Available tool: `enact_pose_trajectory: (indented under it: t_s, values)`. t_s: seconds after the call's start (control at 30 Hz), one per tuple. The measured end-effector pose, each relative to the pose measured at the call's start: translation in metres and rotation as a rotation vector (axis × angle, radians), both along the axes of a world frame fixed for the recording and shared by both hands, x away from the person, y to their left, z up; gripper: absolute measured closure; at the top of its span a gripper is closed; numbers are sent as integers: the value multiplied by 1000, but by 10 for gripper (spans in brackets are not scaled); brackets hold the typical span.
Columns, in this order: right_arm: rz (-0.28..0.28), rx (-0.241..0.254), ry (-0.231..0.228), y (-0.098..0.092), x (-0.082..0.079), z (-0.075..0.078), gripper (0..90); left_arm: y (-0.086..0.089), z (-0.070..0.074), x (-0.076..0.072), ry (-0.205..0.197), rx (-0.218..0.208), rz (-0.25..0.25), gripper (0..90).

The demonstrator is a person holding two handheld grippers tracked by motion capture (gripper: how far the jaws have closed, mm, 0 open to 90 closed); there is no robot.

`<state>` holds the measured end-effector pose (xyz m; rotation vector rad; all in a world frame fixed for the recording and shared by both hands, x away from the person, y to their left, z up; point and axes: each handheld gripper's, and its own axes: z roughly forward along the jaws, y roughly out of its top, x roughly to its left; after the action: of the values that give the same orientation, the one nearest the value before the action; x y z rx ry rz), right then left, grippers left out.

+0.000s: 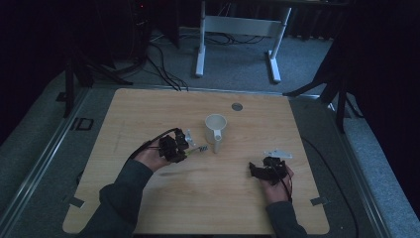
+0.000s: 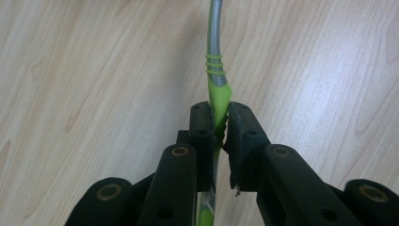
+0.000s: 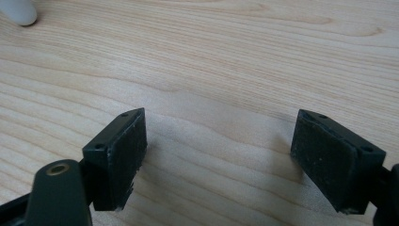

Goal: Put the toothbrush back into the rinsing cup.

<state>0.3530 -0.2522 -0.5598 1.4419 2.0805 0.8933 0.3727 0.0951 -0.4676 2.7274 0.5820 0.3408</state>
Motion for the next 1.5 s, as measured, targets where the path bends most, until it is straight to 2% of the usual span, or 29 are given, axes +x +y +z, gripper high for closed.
enact_pose_trajectory:
  t_s: [0.3,0.47,0.5,0.63,0.87,0.93,1.47,1.5]
  values:
    - [1,-1,0,0,0,0,184,5,7,3,-26,-45,45,810]
    - [2,-2,0,0,0,0,185,6,8,4,-29,-54,56,810]
    - [3,-3,-2,0,0,0,184,7,10,5,-38,-70,77,810]
    - [2,-2,0,0,0,0,184,9,12,6,-48,-99,97,810]
    - [2,-2,-1,0,0,0,184,10,14,7,-55,-120,104,810]
    - [3,-3,-1,0,0,0,184,11,17,7,-63,-146,115,810]
    - [2,-1,0,0,0,0,184,11,21,8,-86,-187,140,810]
    - [2,-2,-1,0,0,0,184,12,23,8,-87,-201,143,810]
